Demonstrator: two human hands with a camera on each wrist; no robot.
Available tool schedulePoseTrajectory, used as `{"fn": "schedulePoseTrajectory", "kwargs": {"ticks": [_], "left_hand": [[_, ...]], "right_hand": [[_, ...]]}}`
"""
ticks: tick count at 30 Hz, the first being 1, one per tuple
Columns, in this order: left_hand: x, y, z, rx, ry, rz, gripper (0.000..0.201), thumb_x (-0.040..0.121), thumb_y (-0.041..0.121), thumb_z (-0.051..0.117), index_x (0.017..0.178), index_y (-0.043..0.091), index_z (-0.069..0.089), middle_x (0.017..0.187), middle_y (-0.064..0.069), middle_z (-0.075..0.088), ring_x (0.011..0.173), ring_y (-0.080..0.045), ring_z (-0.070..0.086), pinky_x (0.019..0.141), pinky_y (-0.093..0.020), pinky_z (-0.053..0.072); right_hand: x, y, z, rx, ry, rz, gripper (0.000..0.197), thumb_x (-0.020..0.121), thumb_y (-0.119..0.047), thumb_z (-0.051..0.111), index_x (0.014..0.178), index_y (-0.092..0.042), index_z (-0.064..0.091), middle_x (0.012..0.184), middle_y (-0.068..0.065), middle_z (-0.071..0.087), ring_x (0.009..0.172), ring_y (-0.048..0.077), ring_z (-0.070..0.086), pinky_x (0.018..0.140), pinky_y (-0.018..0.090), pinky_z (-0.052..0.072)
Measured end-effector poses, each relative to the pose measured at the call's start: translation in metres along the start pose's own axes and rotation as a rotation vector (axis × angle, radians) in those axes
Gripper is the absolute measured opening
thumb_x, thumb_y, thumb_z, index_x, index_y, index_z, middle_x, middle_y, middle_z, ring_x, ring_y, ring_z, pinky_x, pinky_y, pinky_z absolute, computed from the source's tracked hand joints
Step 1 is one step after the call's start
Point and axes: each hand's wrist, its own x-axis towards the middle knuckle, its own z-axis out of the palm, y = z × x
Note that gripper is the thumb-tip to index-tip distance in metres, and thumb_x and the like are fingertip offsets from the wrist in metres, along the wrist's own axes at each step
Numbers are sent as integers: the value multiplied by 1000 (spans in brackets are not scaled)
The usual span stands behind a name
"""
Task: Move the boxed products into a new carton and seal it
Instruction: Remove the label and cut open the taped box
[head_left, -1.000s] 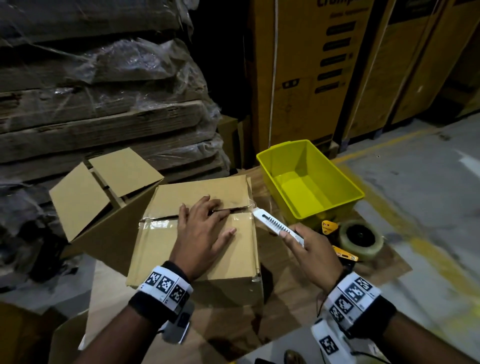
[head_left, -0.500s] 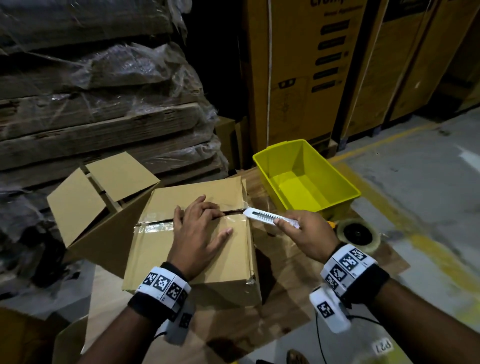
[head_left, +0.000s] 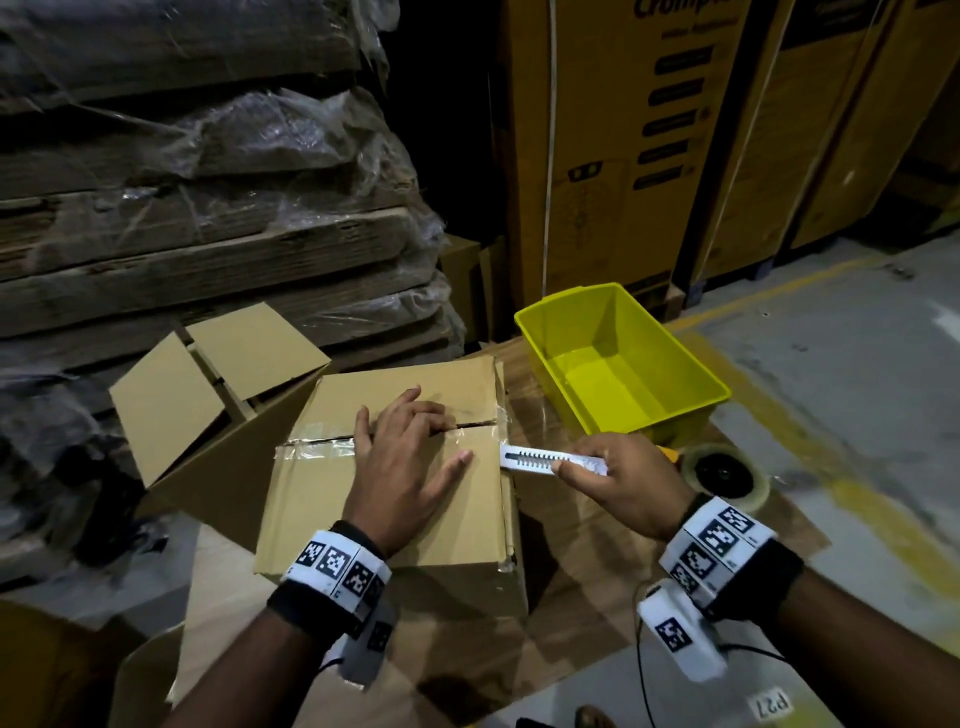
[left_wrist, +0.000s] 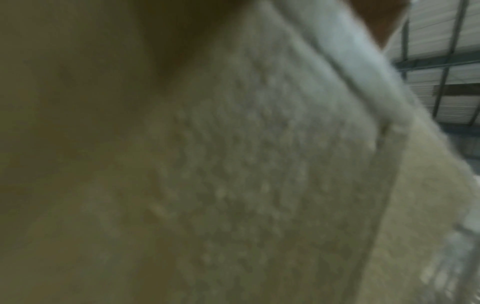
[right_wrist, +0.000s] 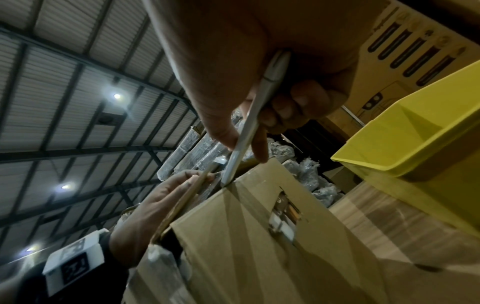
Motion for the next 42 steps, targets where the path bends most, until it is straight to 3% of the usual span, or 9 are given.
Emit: {"fn": "schedulePoseTrajectory", "kwargs": {"ticks": [8,13,17,21,24,27,36,39,42], "left_hand": [[-6,2,-4,53,64,21,43,92,60,44,118,31,60,128,8,58,140,-12,36,120,-57,11],[-12,-1,-1,58,-15,32,49,91,62,40,130,35,53,137,7,54,143,-12,32,119,-58,15],[-13,-4,-1,29,-5,35,49,90,60,43,129,32,54,136,6,56,141,-13,36,118,-57,18],[-16,-4,0,21,10,31,47,90,57,46,128,31,55,135,5,57,141,-15,36,119,-57,17],[-16,-2,-1,13,14,12,47,89,56,46,128,31,55,135,5,57,142,-14,34,119,-57,17],[-17,1,-1,-9,20,4,47,89,56,47,128,31,55,135,5,57,142,-14,34,119,-57,17],[-18,4,-7,-25,3,13,47,89,55,48,129,30,55,135,6,55,142,-12,34,119,-58,18],[-19,8,-14,-32,14,10,47,89,55,49,130,30,54,135,8,56,140,-11,36,120,-57,18],[-23,14,-22,-22,54,23,48,88,54,53,130,30,53,133,9,57,136,-10,41,120,-55,17]], "right_hand": [[-45,32,16,58,95,167,41,89,-62,45,80,-24,56,67,-6,61,64,7,57,59,35,46],[-86,50,46,246,39,348,21,94,-32,57,103,-17,48,87,-6,58,73,7,55,63,27,43],[-114,73,51,264,32,464,13,98,-33,49,102,-21,49,88,-2,61,74,10,60,70,32,51],[-118,85,53,249,46,560,19,95,-23,55,107,-16,42,83,-1,62,64,14,60,58,27,50],[-104,95,71,103,9,545,22,94,-24,54,111,-19,42,97,5,62,81,24,63,71,37,50],[-77,102,95,-101,14,503,26,92,-21,54,115,-11,48,114,9,59,109,30,56,92,34,39],[-23,104,130,-371,-132,681,41,102,-21,32,140,-6,28,146,18,31,121,34,51,95,40,43],[-23,106,136,-459,-134,638,36,101,-15,30,136,-8,34,142,18,34,119,32,52,95,36,42],[-22,112,141,-503,-183,531,28,83,-6,58,109,4,58,109,28,57,99,45,58,82,51,50]]}}
